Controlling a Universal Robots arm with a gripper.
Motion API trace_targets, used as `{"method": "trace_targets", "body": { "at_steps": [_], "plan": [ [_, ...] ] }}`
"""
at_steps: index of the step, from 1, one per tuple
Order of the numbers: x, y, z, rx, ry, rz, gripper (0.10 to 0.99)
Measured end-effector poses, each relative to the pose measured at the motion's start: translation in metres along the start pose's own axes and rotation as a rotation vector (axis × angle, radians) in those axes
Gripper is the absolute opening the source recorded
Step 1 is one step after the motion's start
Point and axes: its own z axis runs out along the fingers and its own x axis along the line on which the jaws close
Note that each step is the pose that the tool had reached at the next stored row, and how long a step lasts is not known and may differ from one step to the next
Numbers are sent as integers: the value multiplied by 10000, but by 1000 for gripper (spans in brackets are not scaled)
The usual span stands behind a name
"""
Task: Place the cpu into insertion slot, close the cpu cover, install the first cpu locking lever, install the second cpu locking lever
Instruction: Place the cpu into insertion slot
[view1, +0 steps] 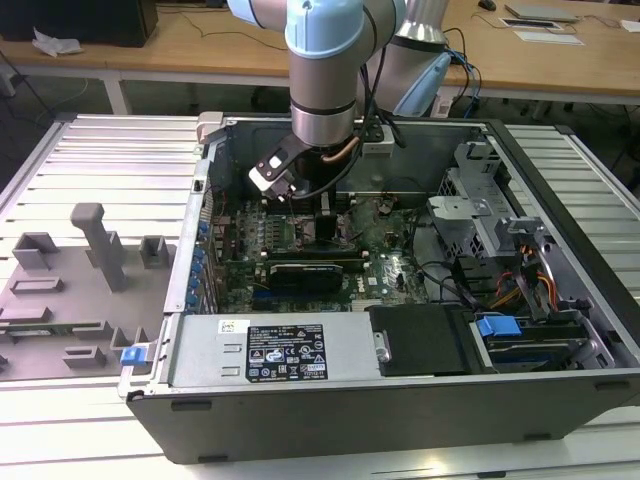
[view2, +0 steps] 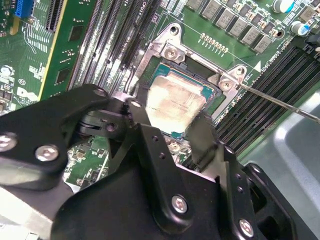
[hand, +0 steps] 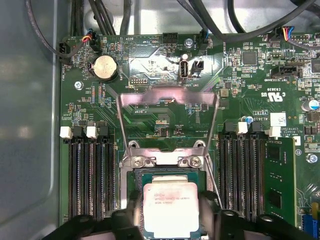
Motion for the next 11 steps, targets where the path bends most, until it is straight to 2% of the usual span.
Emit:
{"method": "trace_targets", "body": {
  "at_steps": [1,2,11],
  "plan": [
    [0,0,0,0,0,0,600],
    [0,0,0,0,1,0,529],
    [0,1,-17,0,11,0,529]
  ]
}}
